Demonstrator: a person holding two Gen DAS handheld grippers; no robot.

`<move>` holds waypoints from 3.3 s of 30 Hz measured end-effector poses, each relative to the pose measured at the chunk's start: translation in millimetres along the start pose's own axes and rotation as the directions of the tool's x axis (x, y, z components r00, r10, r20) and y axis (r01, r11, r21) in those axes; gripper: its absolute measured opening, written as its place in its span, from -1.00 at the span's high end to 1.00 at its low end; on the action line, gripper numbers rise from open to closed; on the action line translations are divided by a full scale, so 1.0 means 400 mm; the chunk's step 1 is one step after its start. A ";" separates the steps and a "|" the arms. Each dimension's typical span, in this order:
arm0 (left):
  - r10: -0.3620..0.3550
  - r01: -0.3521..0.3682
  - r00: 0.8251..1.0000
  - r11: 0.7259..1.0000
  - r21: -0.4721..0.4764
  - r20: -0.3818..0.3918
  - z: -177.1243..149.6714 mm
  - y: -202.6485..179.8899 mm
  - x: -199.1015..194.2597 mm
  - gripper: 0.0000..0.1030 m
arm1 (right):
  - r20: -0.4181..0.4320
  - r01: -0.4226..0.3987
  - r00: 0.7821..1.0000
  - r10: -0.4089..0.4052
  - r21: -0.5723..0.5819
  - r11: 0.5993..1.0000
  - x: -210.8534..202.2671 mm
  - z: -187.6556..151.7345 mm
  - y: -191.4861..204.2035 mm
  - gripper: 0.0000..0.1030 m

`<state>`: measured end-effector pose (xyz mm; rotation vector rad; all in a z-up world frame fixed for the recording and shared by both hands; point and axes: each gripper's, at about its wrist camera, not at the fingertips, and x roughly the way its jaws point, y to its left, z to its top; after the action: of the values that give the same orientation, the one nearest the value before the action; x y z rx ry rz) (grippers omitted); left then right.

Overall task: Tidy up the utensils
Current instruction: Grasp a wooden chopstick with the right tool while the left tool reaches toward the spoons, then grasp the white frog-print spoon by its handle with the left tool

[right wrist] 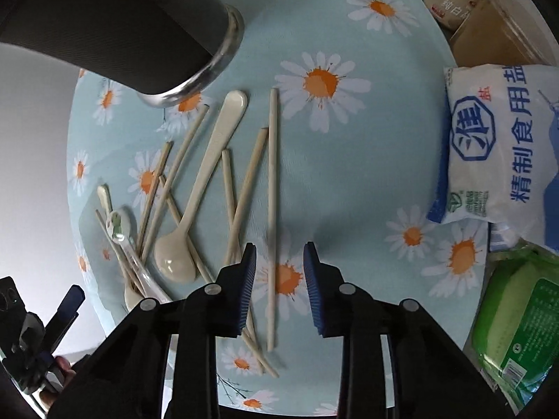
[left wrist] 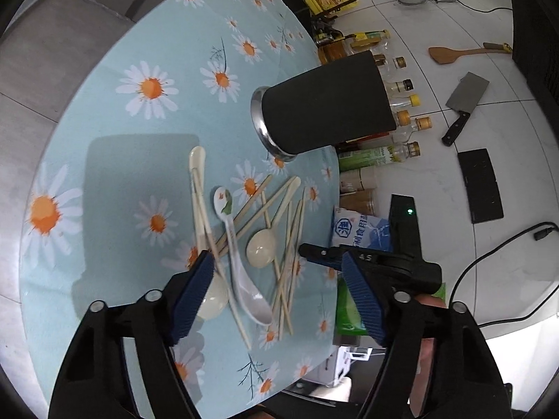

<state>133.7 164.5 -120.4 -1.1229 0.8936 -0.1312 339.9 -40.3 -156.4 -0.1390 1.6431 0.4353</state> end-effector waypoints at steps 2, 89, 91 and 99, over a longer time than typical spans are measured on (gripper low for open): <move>-0.006 0.006 1.000 1.000 0.001 -0.013 0.014 0.005 0.015 -0.37 | 0.001 0.023 1.000 -0.023 -0.005 1.000 0.007 0.006 0.012 0.56; 0.255 -0.231 0.963 0.947 0.222 -0.084 0.078 -0.054 0.186 0.93 | 0.038 -0.293 0.951 0.305 -0.194 0.936 -0.144 -0.085 -0.001 0.89; 0.251 -0.225 0.965 0.943 0.247 -0.078 0.074 -0.066 0.175 0.93 | 0.047 -0.298 0.949 0.313 -0.198 0.934 -0.141 -0.092 0.011 0.89; 0.224 -0.195 0.972 0.932 0.307 -0.064 0.066 -0.096 0.117 0.93 | 0.102 -0.332 0.928 0.359 -0.214 0.919 -0.146 -0.124 0.045 0.89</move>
<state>195.0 141.6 -111.3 -0.7383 1.0378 -0.1407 295.1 -51.2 -92.8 0.0402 1.4866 0.8595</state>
